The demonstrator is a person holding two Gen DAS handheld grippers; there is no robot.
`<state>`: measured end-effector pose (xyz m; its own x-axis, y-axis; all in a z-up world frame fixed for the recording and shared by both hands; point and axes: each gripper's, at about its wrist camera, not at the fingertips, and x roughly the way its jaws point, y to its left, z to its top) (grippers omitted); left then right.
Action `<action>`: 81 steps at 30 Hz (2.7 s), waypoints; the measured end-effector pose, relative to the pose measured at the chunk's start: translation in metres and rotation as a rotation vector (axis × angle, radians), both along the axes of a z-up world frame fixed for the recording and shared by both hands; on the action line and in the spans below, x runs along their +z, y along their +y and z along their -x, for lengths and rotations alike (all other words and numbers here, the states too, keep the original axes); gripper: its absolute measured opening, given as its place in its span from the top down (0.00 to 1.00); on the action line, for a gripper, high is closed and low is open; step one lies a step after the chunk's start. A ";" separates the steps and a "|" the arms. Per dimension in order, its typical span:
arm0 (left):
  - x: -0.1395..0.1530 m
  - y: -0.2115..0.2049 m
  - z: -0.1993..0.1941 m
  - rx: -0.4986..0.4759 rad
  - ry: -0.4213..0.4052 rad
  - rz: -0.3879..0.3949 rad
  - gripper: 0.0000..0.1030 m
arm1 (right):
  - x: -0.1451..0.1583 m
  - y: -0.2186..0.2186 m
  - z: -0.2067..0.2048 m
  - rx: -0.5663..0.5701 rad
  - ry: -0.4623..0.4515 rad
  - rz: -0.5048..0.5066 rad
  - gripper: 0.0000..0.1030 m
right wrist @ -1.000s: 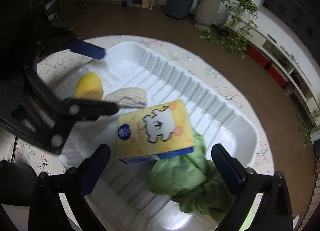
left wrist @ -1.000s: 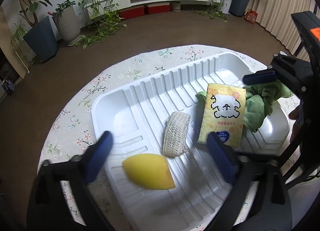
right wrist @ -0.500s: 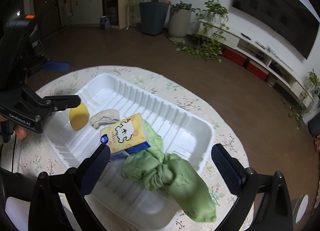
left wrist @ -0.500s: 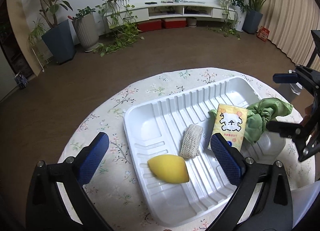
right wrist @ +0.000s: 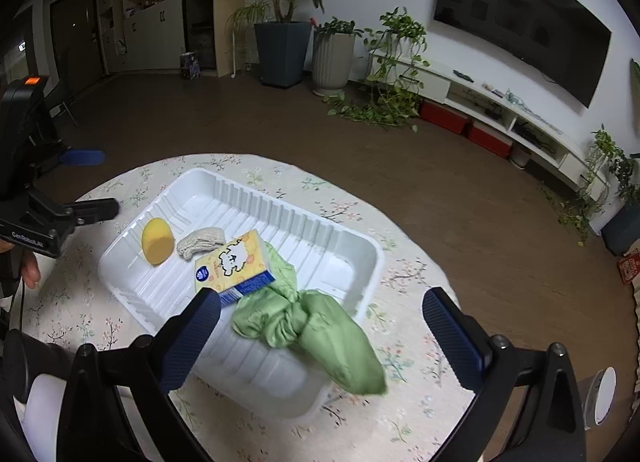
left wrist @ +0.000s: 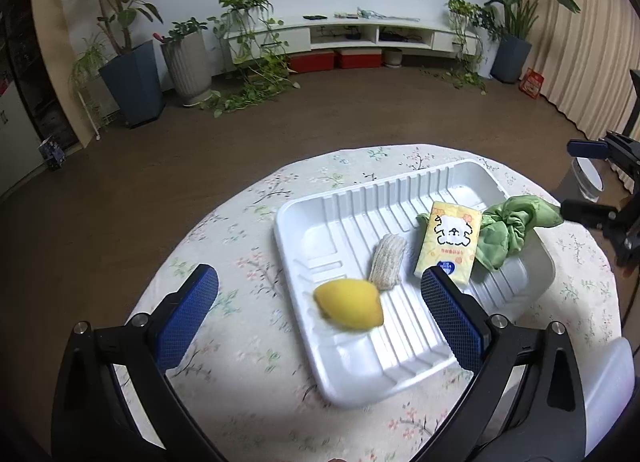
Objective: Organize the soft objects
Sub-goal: 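Open both tools to release the tissue pack and loofah mitt into the tray, then move both tools back toward the remaining soft objects on the table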
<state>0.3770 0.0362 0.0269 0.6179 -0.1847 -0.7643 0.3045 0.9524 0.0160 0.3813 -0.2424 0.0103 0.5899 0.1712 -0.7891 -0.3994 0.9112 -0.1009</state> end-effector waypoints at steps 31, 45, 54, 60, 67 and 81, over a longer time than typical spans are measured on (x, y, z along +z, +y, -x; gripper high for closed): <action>0.000 0.060 0.293 0.174 -0.050 0.110 0.00 | -0.028 -0.044 0.274 -0.198 0.035 -0.254 0.00; -0.051 0.036 0.341 0.204 0.014 0.108 0.00 | -0.064 0.006 0.329 -0.195 0.021 -0.123 0.00; -0.071 0.032 0.334 0.239 0.045 0.083 0.00 | -0.076 0.016 0.319 -0.181 0.029 -0.101 0.00; -0.077 0.040 0.326 0.264 0.060 0.112 0.00 | -0.084 0.017 0.308 -0.172 0.045 -0.095 0.00; -0.084 0.042 0.316 0.275 0.082 0.113 0.00 | -0.094 0.023 0.300 -0.161 0.066 -0.087 0.00; -0.102 0.048 0.305 0.324 0.145 0.120 0.04 | -0.106 0.029 0.291 -0.163 0.090 -0.076 0.00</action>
<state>0.0722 0.0840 -0.0748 0.5457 -0.0916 -0.8330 -0.0218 0.9921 -0.1233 0.0904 -0.2136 -0.0962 0.5426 0.1408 -0.8281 -0.2506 0.9681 0.0004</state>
